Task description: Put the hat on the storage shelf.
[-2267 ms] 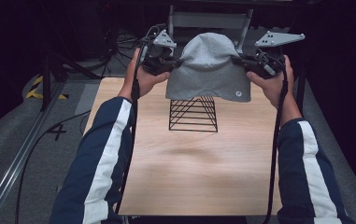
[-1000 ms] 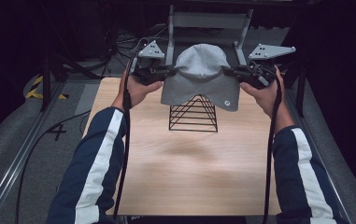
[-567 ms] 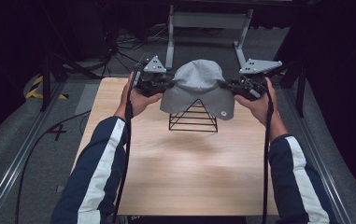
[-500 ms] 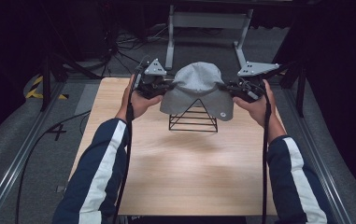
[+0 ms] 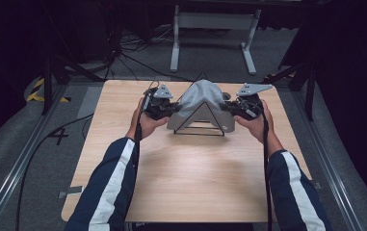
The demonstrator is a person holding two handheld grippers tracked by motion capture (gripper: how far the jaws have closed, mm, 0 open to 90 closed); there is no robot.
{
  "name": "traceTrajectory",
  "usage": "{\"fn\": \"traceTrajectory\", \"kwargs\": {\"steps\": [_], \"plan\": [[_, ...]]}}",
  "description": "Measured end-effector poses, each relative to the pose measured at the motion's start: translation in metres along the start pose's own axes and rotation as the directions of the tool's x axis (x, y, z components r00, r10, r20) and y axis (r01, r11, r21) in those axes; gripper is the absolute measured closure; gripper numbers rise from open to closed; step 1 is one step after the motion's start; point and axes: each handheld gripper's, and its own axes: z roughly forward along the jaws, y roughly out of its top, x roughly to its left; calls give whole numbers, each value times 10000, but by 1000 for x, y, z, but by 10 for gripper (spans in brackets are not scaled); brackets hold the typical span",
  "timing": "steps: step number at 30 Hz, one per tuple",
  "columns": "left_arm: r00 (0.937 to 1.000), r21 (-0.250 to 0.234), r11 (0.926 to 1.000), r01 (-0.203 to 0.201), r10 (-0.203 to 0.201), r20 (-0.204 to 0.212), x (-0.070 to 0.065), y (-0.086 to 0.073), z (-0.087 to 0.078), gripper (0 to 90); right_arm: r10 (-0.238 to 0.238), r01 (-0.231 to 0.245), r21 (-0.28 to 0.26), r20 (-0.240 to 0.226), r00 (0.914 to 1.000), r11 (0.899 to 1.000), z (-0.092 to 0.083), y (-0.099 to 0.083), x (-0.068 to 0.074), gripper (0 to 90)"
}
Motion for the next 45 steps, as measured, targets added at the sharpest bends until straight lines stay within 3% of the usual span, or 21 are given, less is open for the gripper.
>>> {"fn": "traceTrajectory", "kwargs": {"steps": [9, 17, 25, 28, 34, 36, 37, 43, 45], "plan": [[9999, 539, 9985, 105, -107, 36, -3, -19, 18, 851, 294, -292, 535, -35, 9996, 9981, 18, -26, 1, 844], [9999, 1184, 9929, 78, -68, -89, -2, -31, 32, 856, 551, -572, 1035, 224, 9982, 9930, 31, -43, -4, 844], [10000, 1474, 9891, 10, 2, -79, -2, -36, 45, 860, 824, -850, 919, 315, 9961, 9921, 41, -55, -6, 845], [9999, 1576, 9875, 95, -81, -94, -1, -37, 46, 861, 870, -894, 902, 307, 9957, 9919, 42, -58, -5, 845], [9991, 1976, 9800, -248, 312, -295, -2, -30, 45, 860, 1068, -1092, 974, 291, 9939, 9892, 43, -58, -6, 844], [9992, 2051, 9785, -223, 285, -271, -3, -28, 44, 858, 995, -1025, 1010, 341, 9945, 9896, 44, -57, -5, 841], [9982, 2157, 9754, -453, 529, -296, -3, -26, 42, 855, 1016, -1048, 1016, 362, 9942, 9893, 44, -56, -5, 835], [9912, 2421, 9667, -827, 1049, -805, -8, -23, 27, 814, 576, -639, 1141, 571, 9967, 9914, 38, -50, -2, 781], [9901, 2293, 9696, -857, 1086, -892, -9, -23, 19, 811, 510, -587, 1088, 721, 9961, 9923, 34, -48, -1, 773]]}}
